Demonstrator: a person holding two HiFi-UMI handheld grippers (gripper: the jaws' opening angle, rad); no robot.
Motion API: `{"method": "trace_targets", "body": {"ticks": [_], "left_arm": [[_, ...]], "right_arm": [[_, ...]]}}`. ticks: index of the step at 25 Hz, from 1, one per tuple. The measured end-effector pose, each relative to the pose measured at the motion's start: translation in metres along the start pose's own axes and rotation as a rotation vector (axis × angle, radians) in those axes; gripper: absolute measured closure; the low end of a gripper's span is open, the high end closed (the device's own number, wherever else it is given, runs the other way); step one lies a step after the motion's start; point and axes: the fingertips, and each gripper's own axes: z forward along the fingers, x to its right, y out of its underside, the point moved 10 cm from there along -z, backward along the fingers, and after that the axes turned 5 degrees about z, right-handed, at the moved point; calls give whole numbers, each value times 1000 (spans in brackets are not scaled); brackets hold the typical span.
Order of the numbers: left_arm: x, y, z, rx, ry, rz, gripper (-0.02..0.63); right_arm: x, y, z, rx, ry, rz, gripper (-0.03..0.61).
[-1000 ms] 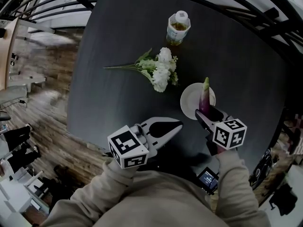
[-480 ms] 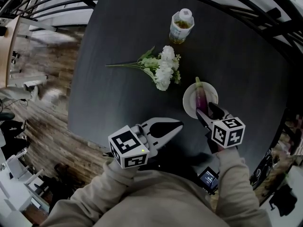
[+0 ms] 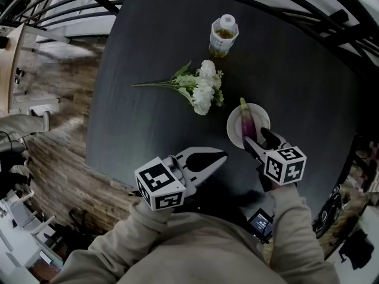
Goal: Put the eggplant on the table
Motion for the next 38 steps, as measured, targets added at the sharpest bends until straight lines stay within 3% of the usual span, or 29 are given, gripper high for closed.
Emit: {"method": "trace_targets", "body": {"ticks": [11,15,18,26,32,38], "left_arm": [[25,-33,5,-27,65,123,609],[44,-48,1,-40,102,182,609],[61,-62,-4,-36,135,223,609],[118,-107,-15,-19,266,386,609],[164,-126,-37,16,373,465,609],[192,-135,-59,58,433,540,609]], "right_arm": [[-9,-25,-69,171,8,40,314],[-28,-30,-112,286,-42,55,404],[-50,-31,-149,380,-100,15,526],[-114,-24,-248,591,-208,-139,560],[-167,-2,-309,718,-219,-180,563],[-210,15,-332,770,-192,-262,563]]}}
